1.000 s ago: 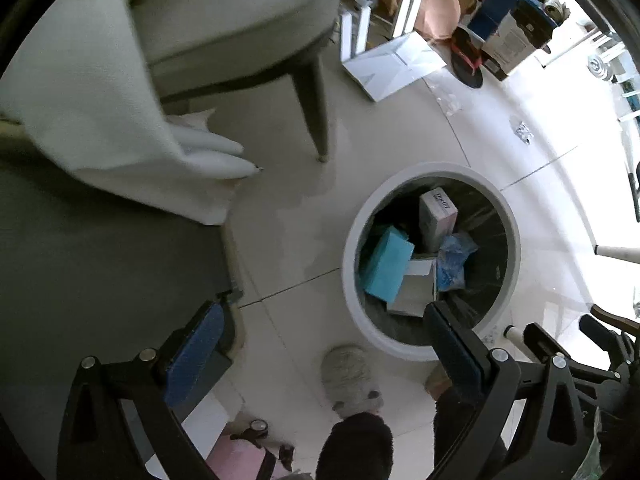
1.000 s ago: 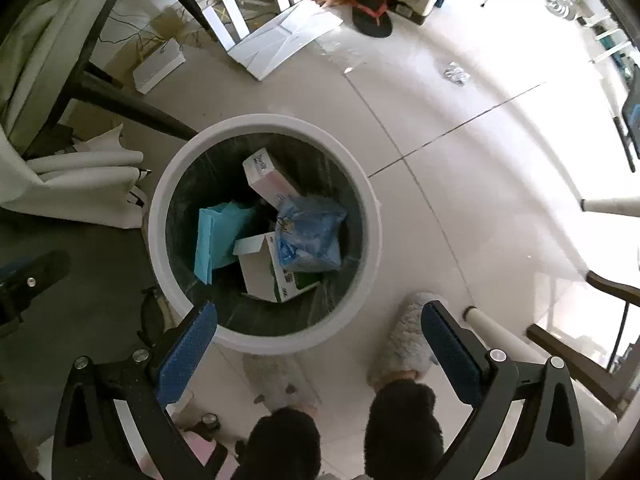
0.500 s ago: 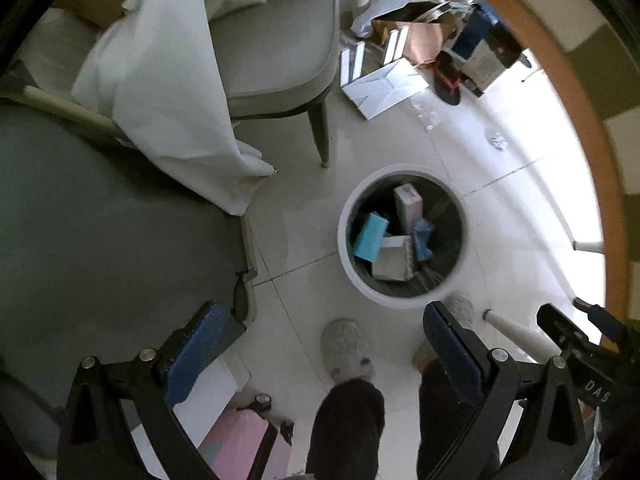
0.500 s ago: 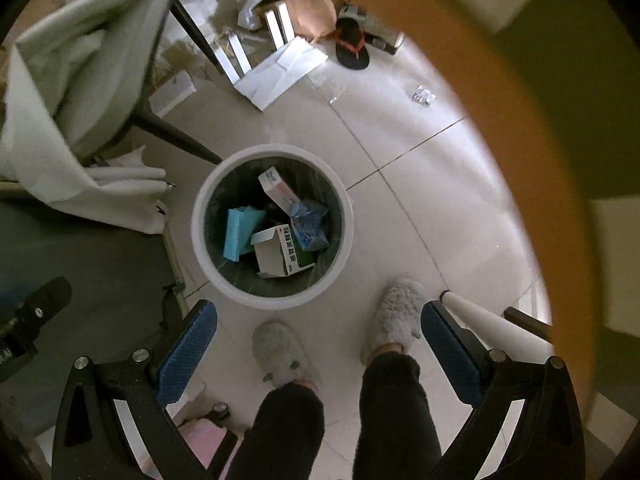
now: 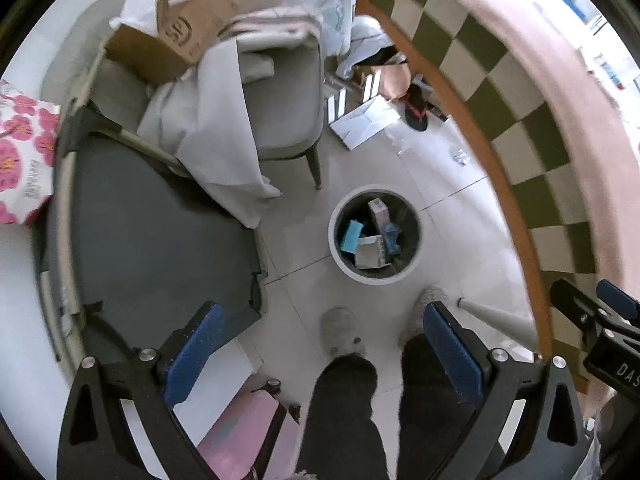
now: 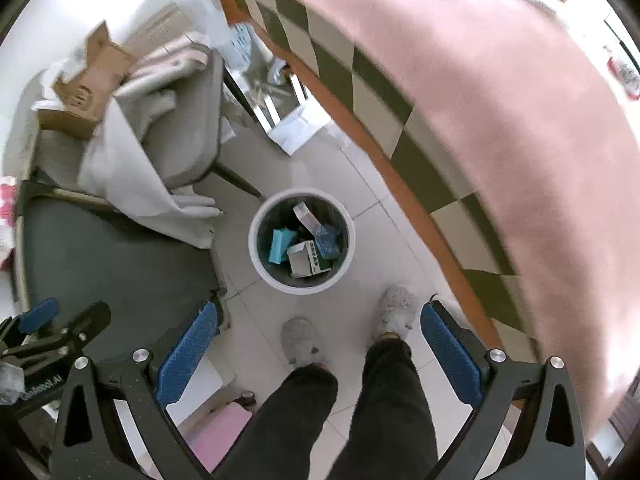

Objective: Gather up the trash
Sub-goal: 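Move both tools back over the table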

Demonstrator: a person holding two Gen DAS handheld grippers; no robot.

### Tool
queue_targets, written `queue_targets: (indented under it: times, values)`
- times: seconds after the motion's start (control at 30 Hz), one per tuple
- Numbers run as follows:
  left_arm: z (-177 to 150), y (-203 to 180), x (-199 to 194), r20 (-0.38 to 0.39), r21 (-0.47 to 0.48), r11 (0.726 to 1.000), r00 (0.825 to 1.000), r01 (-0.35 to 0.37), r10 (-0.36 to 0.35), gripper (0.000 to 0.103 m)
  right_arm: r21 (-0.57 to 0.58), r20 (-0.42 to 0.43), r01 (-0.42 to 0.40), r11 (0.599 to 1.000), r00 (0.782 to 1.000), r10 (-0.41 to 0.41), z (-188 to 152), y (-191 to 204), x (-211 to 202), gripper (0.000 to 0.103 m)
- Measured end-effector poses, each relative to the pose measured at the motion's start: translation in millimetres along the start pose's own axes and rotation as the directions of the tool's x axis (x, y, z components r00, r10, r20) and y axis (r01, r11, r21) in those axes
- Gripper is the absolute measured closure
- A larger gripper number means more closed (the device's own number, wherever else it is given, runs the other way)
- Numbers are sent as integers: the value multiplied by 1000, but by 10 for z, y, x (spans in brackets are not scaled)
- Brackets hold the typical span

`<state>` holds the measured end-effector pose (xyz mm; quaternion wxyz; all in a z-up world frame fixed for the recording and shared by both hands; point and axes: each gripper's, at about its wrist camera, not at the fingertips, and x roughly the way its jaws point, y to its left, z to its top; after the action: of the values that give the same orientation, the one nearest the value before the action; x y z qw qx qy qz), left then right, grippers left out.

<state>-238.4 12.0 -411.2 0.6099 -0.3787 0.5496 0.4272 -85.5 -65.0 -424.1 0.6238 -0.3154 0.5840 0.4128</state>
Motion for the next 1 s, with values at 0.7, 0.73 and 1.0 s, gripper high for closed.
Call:
queue_targets:
  times: [0.7,0.73,1.0]
  values:
    - [1430,-1774,-1544,298,287,958,953,-26,-64,1,388,202,-147,910,977,72,772,-1703,-1799,0]
    - [1520,-1921,-1539,304,317,948,950,-32,-69,1,416,203,-135,899,978,52,882,-1937,-1814,0]
    - [2489,-4084,-932,229,775,620,969,-125,-91,1,540,87,-28,841,996,-23,1729,-3704,-1472,0]
